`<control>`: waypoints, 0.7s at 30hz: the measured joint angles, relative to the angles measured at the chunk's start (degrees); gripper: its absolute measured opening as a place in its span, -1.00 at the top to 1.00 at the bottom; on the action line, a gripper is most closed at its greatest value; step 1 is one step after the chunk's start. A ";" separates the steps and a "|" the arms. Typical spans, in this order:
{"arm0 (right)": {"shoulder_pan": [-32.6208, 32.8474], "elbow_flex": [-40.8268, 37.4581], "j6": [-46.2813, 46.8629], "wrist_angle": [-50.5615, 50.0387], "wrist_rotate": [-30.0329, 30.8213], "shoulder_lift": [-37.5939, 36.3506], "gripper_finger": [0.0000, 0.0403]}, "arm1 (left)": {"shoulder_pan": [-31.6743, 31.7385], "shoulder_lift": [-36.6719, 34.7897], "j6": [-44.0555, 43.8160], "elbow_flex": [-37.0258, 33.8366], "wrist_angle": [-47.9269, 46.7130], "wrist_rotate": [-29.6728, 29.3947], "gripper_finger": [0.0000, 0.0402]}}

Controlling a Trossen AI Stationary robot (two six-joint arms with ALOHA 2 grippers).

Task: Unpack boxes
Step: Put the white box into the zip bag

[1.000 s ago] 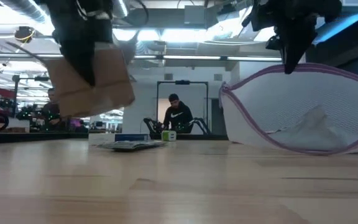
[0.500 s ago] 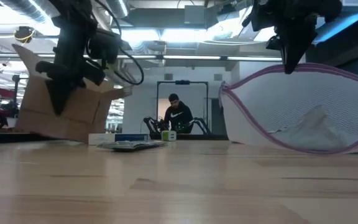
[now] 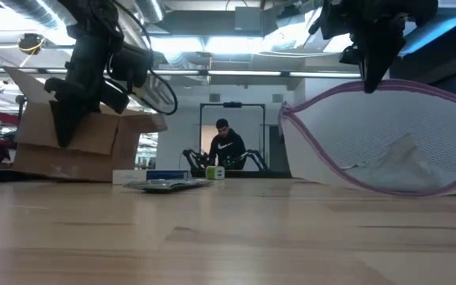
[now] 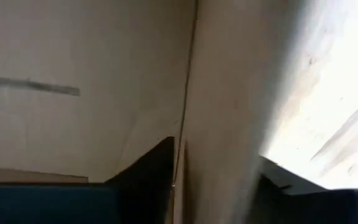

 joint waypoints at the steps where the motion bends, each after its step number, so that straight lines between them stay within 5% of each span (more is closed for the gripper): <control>1: 0.00 0.00 -0.01 0.01 -0.02 0.00 1.00 | 0.26 -0.01 -0.22 0.00 -0.12 -0.02 0.21; 12: 0.00 0.00 -0.68 0.07 -0.61 -0.01 1.00 | 1.17 -0.43 -15.67 2.25 -1.31 0.03 -0.64; 21: 0.00 0.00 -1.25 0.45 -0.61 -0.01 1.00 | 1.25 -0.66 -26.70 12.96 -9.59 -6.39 -0.74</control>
